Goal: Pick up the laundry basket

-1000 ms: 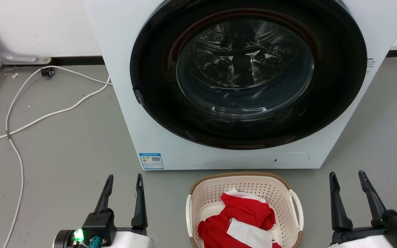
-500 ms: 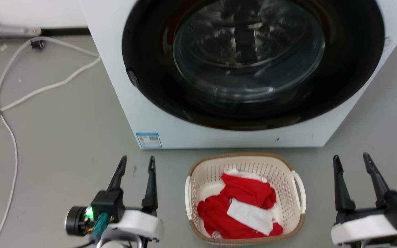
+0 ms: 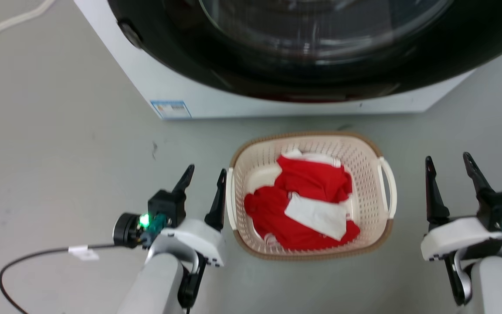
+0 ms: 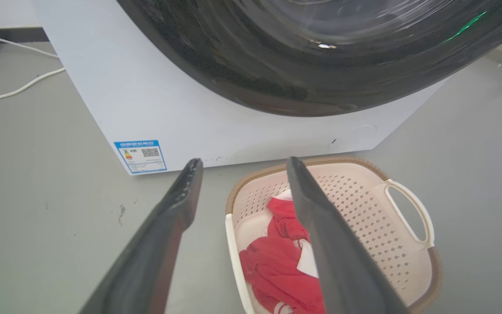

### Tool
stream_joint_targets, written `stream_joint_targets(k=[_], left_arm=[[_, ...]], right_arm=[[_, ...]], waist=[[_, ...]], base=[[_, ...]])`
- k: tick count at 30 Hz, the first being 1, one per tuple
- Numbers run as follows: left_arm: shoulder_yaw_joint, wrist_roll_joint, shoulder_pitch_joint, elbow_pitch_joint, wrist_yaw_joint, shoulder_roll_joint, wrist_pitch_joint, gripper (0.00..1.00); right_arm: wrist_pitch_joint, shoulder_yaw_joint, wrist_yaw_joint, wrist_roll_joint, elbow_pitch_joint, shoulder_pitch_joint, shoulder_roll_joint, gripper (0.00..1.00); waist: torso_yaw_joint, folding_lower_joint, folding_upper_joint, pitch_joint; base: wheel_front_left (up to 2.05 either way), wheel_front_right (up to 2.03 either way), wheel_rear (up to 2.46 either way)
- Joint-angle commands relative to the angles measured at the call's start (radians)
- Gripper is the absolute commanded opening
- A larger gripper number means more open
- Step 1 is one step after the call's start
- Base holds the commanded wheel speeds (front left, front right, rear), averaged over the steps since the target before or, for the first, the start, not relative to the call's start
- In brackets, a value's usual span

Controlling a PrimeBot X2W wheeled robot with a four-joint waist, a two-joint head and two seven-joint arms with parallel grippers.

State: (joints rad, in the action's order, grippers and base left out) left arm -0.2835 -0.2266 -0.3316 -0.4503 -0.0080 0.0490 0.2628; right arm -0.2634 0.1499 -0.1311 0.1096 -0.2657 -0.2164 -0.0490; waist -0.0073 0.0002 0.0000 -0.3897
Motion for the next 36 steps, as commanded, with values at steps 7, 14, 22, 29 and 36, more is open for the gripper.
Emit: stream_joint_targets(k=[7,14,22,29,36], left_arm=[[-0.04,-0.025,-0.164,-0.192,-0.036,0.003,0.003,1.0],[-0.077,-0.043,-0.27,-0.359,-0.056,0.002,0.003,1.0],[-0.116,-0.079,-0.377,-0.481,-0.059,0.002,0.003,1.0],[-0.137,-0.099,-0.448,-0.52,-0.061,0.002,0.003,1.0],[-0.152,-0.113,-0.498,-0.55,-0.061,0.002,0.003,1.0]], right_arm=[[-0.002,0.016,0.001,0.064,-0.153,-0.144,-0.003,1.0],[-0.002,0.047,0.001,0.125,-0.287,-0.243,-0.003,1.0],[-0.002,0.058,0.001,0.182,-0.426,-0.361,-0.002,1.0],[-0.002,0.075,0.001,0.247,-0.548,-0.46,-0.003,1.0],[-0.002,0.12,0.001,0.302,-0.626,-0.53,-0.003,1.0]], waist=[[-0.031,-0.0002,0.0,-0.215],[-0.04,-0.0002,0.0,-0.314],[-0.036,-0.0002,0.0,-0.415],[-0.026,-0.0002,0.0,-0.483],[-0.02,-0.0002,0.0,-0.528]], base=[[0.0,0.0,0.0],[0.0,0.0,0.0],[0.0,0.0,0.0],[0.0,0.0,0.0],[0.0,0.0,0.0]])
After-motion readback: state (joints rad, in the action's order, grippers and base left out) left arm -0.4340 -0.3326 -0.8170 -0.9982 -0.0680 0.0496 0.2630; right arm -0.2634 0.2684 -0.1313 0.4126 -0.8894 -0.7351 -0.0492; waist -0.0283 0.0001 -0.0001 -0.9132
